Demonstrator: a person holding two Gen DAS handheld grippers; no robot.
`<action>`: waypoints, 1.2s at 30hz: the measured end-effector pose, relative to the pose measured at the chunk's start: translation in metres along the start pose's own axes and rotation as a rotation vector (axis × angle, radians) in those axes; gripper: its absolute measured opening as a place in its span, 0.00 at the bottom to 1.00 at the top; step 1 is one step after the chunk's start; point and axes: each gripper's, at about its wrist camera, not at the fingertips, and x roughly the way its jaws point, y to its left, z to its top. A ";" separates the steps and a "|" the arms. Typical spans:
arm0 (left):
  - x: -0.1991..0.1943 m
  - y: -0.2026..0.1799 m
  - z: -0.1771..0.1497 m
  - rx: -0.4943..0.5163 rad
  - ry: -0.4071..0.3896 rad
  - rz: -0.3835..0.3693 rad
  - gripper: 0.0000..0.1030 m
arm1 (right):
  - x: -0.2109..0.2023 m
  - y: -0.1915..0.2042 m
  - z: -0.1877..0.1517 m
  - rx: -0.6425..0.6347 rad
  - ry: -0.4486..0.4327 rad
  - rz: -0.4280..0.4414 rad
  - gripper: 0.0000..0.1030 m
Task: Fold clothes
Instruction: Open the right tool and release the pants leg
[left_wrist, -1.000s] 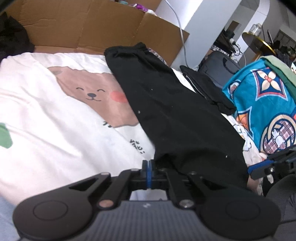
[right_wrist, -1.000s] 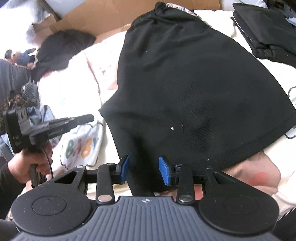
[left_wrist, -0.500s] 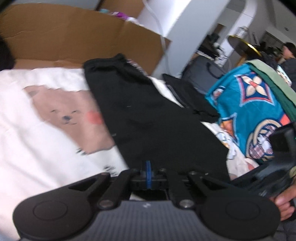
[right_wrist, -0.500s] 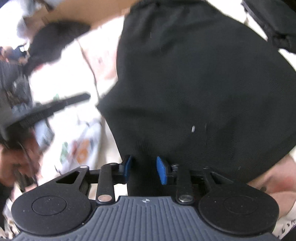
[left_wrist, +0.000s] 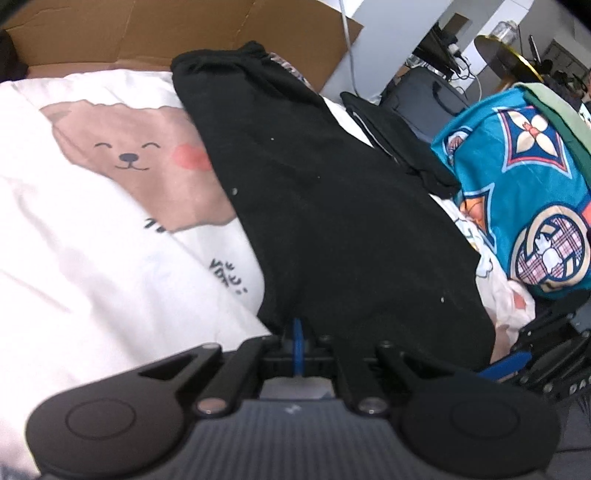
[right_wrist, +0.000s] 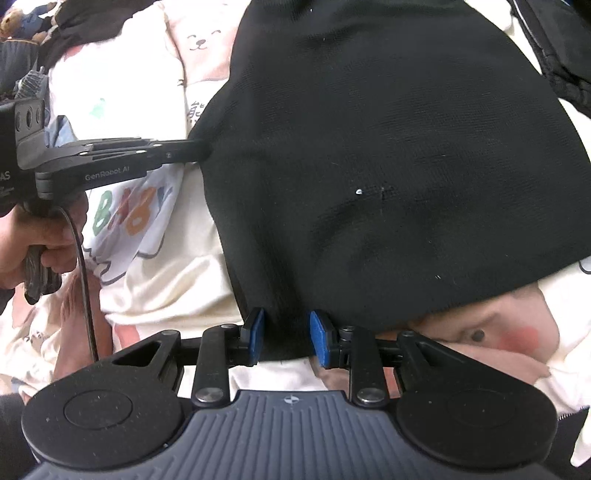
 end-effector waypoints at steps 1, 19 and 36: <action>-0.003 0.000 -0.002 0.005 0.004 0.005 0.01 | -0.002 0.000 -0.002 0.001 -0.006 0.009 0.33; -0.031 -0.032 -0.012 -0.113 0.036 -0.068 0.03 | 0.006 -0.035 -0.007 0.195 -0.048 0.192 0.35; -0.008 -0.050 -0.011 -0.215 0.162 -0.080 0.52 | -0.062 -0.106 -0.065 0.442 -0.374 0.305 0.49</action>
